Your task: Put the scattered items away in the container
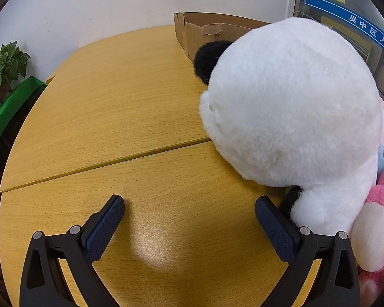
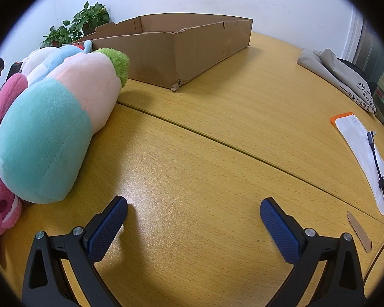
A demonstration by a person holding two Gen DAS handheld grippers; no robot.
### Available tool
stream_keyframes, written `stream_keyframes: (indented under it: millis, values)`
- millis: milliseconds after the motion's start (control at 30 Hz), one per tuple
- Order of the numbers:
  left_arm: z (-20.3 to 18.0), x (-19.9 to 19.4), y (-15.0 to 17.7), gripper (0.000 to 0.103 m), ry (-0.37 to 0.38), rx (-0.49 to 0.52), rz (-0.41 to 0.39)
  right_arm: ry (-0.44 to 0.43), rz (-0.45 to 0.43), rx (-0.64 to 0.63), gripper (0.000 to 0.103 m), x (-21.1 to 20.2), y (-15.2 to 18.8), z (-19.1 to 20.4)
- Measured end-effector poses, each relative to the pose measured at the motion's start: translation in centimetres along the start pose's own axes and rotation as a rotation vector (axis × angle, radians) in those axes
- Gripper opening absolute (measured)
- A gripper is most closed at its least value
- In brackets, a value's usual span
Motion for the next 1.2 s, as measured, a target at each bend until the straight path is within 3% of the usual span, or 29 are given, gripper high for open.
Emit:
stream_keyframes:
  millis: [1200]
  values:
    - [-0.2,-0.19,0.04,0.103,0.002,0.004,0.0,0.001,0.0,0.001,0.103,0.02,0.01,0.0]
Point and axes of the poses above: each gripper's, at about its wrist camera, not at the fingertips, and x roughly the way its jaws point, z to its left, y to its underside, the point moved 3 cm from there along x, roughly the way its jaws point, and after that the axes turned 15 degrees about x, right-handed, at the moved point
